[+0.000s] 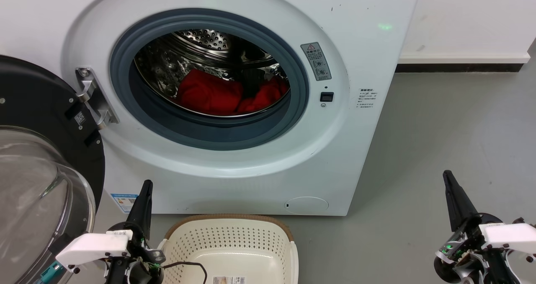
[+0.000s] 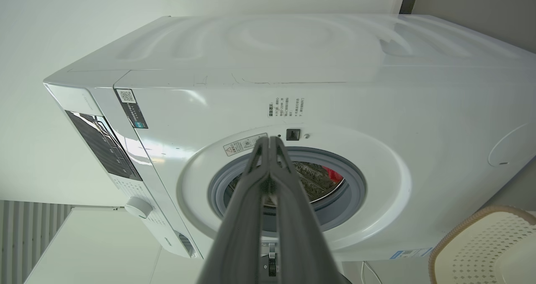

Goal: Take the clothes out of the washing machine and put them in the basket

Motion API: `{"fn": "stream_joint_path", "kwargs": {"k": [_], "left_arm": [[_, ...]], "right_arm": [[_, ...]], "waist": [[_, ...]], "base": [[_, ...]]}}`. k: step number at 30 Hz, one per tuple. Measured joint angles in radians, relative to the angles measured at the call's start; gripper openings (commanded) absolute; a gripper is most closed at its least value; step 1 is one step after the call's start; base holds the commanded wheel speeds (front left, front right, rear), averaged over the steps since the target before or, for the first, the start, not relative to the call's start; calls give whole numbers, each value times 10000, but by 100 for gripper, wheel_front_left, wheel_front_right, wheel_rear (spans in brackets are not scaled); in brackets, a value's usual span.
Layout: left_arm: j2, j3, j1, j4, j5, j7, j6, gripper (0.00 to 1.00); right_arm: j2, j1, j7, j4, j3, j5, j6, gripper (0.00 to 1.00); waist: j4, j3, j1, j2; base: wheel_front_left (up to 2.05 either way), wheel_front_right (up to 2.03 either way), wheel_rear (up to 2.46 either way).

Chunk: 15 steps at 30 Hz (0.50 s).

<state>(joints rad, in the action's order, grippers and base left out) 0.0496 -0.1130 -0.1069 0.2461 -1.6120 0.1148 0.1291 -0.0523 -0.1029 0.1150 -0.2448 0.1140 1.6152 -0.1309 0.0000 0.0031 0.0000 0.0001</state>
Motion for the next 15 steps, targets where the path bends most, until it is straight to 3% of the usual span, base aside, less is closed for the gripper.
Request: {"fn": "stream_joint_path", "kwargs": {"k": [15], "left_arm": [[0,0,0,0,0,-2,0,0]], "right_arm": [[0,0,0,0,0,0,0,0]], "waist": [[0,0,0,0]], "base": [[0,0,0]]}}
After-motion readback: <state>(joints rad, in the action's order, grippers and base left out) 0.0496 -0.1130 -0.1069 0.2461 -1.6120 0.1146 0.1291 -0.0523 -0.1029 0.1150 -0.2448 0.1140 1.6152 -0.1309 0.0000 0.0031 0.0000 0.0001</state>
